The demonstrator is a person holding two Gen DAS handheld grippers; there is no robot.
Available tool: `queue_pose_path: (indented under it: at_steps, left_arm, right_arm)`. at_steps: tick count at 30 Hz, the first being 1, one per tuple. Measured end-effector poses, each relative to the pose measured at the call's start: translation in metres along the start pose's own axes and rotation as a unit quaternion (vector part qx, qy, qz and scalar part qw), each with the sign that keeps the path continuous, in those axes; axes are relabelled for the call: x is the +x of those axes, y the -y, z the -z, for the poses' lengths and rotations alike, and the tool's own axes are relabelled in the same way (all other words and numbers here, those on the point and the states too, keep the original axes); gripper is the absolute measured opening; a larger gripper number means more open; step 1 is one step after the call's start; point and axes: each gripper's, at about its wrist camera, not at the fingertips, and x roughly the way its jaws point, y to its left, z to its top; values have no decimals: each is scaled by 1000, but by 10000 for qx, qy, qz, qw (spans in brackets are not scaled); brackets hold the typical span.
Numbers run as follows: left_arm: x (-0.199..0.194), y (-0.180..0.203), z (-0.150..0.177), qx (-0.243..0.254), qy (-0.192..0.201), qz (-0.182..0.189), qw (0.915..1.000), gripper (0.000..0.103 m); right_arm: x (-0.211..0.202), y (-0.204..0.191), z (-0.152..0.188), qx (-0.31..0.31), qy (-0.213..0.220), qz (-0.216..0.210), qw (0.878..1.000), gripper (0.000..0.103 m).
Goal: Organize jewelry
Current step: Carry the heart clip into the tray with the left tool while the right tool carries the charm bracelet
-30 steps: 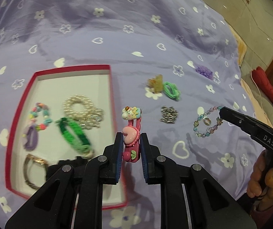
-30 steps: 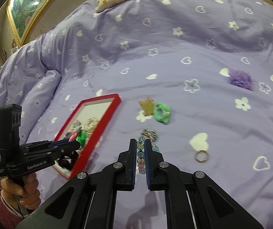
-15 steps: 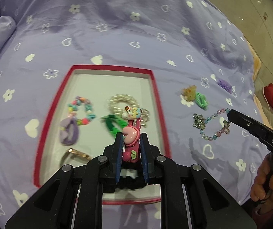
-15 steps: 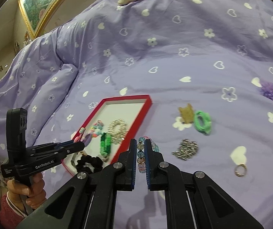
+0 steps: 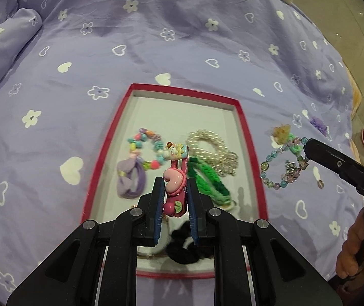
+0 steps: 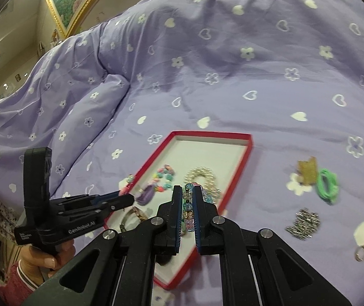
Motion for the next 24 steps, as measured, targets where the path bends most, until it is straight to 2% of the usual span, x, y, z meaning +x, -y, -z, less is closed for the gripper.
queue_pose_path:
  at_steps: [15, 24]
  left_arm:
    - [41, -29, -33, 25, -212, -391, 9990, 16]
    - [76, -31, -31, 158, -545, -644, 9963, 16]
  right_arm:
    - [76, -14, -21, 226, -359, -445, 9981, 7]
    - [104, 12, -5, 359, -711, -144, 9967, 7]
